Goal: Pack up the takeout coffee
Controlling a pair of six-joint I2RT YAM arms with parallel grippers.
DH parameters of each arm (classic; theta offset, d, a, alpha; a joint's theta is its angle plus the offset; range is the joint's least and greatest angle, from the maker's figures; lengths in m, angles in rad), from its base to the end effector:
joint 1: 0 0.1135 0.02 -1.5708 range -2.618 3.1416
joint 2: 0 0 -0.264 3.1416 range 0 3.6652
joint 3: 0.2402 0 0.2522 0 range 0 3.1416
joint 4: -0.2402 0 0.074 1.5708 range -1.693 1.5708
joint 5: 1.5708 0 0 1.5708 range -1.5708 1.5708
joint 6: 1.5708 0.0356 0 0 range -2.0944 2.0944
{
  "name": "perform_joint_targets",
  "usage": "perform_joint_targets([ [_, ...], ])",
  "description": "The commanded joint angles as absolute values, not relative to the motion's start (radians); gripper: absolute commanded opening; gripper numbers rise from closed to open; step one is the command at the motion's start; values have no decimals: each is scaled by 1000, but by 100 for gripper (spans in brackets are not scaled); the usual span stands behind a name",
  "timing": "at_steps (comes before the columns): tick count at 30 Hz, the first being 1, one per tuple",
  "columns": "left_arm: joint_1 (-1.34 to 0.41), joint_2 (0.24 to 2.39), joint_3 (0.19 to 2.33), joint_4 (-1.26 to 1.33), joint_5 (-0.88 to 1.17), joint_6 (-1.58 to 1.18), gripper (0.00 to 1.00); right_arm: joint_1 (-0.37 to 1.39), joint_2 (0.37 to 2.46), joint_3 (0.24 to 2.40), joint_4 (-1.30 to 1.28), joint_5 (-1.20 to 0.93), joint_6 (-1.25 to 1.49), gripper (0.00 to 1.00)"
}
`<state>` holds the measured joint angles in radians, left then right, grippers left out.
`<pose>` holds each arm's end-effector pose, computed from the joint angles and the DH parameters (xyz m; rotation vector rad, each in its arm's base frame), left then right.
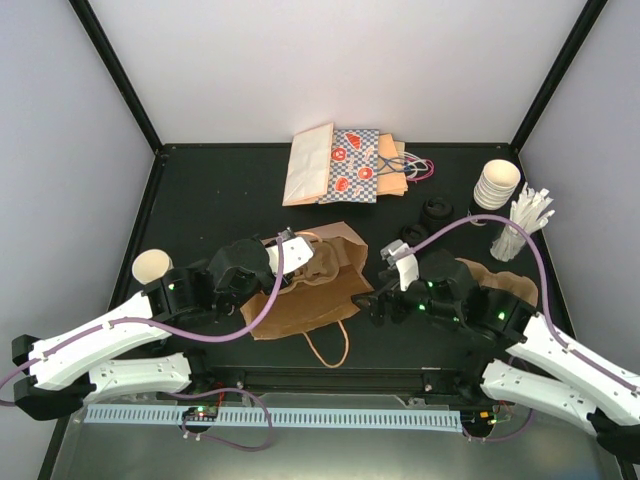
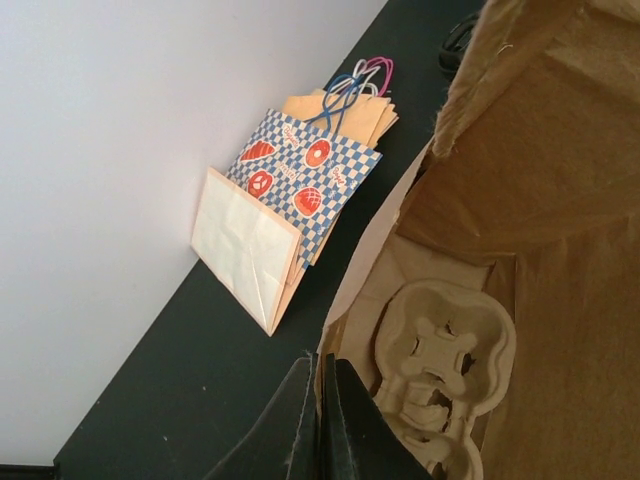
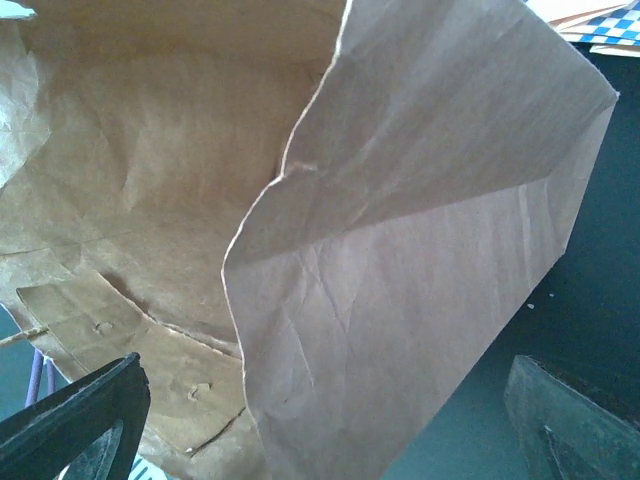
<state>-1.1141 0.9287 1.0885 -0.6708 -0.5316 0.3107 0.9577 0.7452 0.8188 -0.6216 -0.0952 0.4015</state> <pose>0.0980 -0.1585 0.3719 1.0559 1.7059 0.0427 0.0889 0.1322 0.3134 -0.6761 2.1488 0.8777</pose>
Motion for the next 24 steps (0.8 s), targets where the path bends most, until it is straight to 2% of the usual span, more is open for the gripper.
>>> perform_joint_targets([
  [1,-1119,921,1097,-623,-531,313,3,956,763,836,-571,-102,395,100],
  [7,-1119,919,1100,-620,-533,313,3,956,787,836,-603,-11,427,99],
  [24,-1121,922,1095,-608,-518,308,3,955,736,674,-603,-35,478,98],
])
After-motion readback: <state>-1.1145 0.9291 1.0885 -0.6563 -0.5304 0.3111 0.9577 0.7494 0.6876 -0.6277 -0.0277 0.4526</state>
